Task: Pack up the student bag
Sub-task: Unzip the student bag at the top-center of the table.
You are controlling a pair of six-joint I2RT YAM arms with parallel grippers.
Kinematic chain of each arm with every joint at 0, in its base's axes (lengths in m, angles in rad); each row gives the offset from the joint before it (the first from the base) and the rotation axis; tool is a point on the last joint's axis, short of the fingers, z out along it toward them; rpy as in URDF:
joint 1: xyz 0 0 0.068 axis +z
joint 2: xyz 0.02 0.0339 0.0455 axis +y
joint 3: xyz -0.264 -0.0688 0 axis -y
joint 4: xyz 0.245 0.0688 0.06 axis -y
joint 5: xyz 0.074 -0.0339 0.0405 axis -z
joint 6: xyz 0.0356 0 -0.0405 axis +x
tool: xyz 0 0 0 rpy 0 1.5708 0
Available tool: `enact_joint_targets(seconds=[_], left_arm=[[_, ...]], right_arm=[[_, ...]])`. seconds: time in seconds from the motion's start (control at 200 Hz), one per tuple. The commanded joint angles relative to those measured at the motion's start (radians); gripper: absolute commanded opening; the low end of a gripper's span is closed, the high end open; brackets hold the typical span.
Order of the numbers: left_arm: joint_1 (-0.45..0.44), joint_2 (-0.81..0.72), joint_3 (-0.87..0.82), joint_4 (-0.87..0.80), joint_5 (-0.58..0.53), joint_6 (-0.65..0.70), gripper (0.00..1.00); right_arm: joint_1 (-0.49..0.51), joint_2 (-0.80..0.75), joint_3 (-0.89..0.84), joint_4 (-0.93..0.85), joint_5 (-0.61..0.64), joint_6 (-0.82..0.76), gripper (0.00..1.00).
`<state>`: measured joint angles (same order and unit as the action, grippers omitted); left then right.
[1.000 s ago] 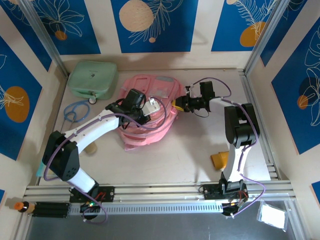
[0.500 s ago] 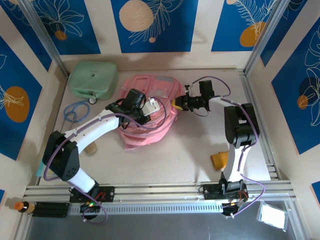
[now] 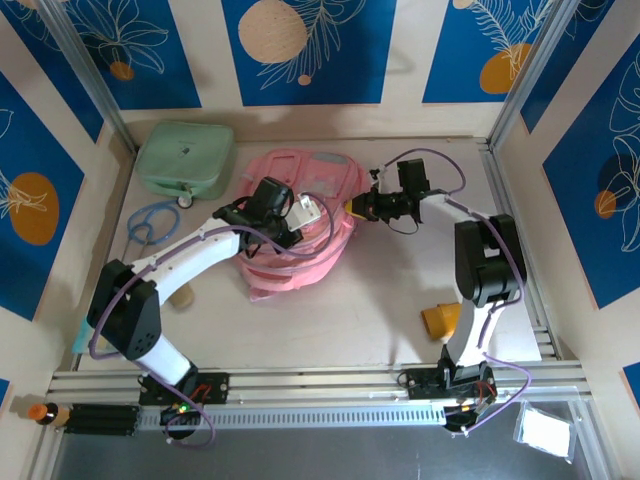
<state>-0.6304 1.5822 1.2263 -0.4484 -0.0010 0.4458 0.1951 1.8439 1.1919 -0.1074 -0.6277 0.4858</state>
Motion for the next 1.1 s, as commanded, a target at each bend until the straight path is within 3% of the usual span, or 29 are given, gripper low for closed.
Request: enact_joint_targets(seconds=[0.0,0.225,0.415,0.625,0.765,0.87,1.095], left_arm=[[0.004,0.011,0.054,0.094,-0.012,-0.059,0.00],[0.004,0.050,0.065,0.174,0.042,-0.143,0.00],[0.004,0.091,0.092,0.185,0.041,-0.205,0.00],[0.003,0.114,0.132,0.171,0.047,-0.252,0.00],[0.003,0.140,0.194,0.114,0.034,-0.248,0.00],[0.005,0.164,0.239,0.078,0.042,-0.253,0.00],[0.005,0.217,0.318,0.047,0.105,-0.325,0.00]], right_arm=[[0.011,-0.084,-0.060,-0.011,-0.008,0.005,0.00],[0.080,-0.186,-0.185,0.066,-0.071,0.098,0.00],[0.196,-0.247,-0.205,-0.061,0.070,-0.020,0.00],[0.249,-0.288,-0.240,-0.056,0.151,-0.058,0.00],[0.317,-0.394,-0.309,-0.019,0.387,-0.162,0.00],[0.364,-0.454,-0.339,0.005,0.474,-0.257,0.00],[0.417,-0.481,-0.366,0.060,0.516,-0.304,0.00]])
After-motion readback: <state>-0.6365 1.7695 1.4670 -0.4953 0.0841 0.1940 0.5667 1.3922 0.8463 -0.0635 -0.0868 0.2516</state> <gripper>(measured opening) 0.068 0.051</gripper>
